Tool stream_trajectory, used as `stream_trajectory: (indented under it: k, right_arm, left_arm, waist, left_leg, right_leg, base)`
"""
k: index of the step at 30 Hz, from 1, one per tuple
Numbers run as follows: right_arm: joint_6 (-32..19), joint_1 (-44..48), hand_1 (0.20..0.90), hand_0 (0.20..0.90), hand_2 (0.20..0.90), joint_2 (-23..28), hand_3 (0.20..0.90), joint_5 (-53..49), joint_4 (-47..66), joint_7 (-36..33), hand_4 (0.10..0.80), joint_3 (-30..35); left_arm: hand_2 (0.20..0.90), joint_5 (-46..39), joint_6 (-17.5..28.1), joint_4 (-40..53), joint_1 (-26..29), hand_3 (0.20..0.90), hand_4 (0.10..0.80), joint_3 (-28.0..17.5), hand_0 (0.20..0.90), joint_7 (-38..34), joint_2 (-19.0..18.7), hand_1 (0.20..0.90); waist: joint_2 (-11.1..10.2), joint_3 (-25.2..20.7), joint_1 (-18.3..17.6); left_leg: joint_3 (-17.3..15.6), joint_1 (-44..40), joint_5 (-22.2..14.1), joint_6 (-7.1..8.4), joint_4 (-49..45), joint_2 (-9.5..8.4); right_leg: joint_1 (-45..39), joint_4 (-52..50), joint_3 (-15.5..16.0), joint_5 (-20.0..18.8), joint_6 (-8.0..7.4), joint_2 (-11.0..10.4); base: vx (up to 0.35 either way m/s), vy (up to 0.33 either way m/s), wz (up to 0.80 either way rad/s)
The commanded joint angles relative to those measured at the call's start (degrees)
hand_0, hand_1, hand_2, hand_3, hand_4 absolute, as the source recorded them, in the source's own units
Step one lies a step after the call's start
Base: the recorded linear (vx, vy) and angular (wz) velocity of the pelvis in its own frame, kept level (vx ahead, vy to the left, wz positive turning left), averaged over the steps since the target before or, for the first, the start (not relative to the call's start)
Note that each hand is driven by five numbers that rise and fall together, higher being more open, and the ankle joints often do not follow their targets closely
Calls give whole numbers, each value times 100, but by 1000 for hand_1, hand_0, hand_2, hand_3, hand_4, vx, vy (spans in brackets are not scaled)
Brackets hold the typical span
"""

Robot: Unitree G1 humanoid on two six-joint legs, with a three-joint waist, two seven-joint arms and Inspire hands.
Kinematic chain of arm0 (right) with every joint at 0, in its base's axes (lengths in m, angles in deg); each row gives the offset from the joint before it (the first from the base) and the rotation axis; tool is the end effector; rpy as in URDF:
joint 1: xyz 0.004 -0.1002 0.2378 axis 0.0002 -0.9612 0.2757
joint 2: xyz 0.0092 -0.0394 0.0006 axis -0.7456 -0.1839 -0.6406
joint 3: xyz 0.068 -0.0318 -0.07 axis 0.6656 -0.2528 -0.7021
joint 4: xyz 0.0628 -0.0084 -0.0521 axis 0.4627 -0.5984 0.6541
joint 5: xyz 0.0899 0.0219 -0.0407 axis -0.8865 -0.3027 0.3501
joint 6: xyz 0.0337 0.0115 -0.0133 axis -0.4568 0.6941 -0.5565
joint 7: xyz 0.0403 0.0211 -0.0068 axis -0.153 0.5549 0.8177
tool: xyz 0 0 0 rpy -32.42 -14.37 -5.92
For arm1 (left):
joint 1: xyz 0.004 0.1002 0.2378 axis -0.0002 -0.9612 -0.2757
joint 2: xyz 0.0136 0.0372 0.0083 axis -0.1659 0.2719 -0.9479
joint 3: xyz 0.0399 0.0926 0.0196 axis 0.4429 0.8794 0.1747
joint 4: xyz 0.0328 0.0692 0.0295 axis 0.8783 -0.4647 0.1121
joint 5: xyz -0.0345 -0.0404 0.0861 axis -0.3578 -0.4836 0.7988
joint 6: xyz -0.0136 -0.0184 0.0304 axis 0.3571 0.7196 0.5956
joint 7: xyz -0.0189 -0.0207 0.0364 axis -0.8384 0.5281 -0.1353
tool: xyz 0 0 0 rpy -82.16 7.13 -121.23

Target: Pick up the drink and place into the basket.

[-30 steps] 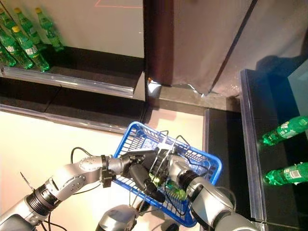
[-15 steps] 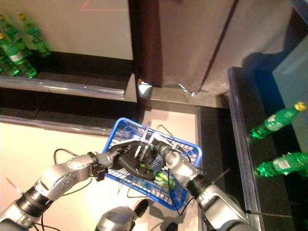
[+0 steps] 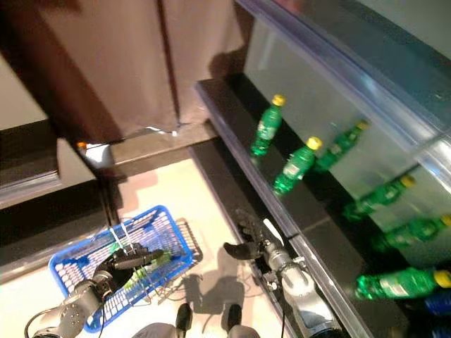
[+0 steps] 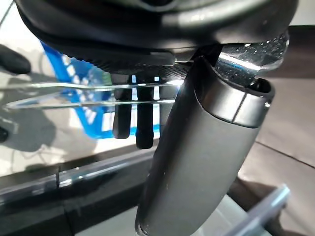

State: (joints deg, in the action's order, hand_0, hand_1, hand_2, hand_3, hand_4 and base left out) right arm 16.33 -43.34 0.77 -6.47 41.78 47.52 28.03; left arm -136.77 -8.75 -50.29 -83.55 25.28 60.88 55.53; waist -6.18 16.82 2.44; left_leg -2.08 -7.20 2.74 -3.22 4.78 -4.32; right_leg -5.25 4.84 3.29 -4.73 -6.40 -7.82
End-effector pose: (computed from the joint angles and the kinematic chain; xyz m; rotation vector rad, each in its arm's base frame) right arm 0.1902 -0.1814 0.0121 -0.0909 0.2531 0.2919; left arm 0.1648 0.2450 -0.0265 -0.4577 0.6265 0.1780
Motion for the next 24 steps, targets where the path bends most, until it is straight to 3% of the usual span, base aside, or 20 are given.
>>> stream_trajectory:
  k: [1,9,17,24]
  right_arm:
    - [-969,-23,900,900,900,139,900,-1015,221,402,800,-52]
    - [-1017,-292,900,900,900,-394,900,-2549,-166,891,800,256]
    - [-1225,-556,900,900,900,-324,900,-2556,-168,849,800,393]
    - [-1060,-584,900,900,900,-275,900,-2361,-323,652,800,278]
  left_arm:
    - [300,-785,1789,813,857,200,100,-169,300,527,564,300]
    - [300,-1971,2232,7,600,200,100,-470,300,615,1079,300]
    - [300,-2189,2253,-180,181,200,100,-527,300,640,1144,300]
    - [300,-2268,2452,-180,135,200,100,-571,300,594,1114,300]
  waist:
    - [554,-1354,-200]
    - [484,-1341,-463]
    - [420,-1313,-574]
    - [402,-1318,-592]
  left_leg:
    - [-341,-101,-804,209,-359,-29]
    - [-663,-86,-959,176,-522,1]
    - [-874,-65,-1036,162,-642,50]
    - [-776,-74,-1029,185,-669,121]
  right_leg:
    - [67,16,192,113,-173,149]
    - [143,16,-148,133,-90,278]
    - [180,16,-373,123,-12,416]
    - [91,16,-424,170,99,535]
  base:
    - [-25,-20,-41]
    - [-20,-36,-46]
    - [8,-58,-30]
    - [59,-118,-11]
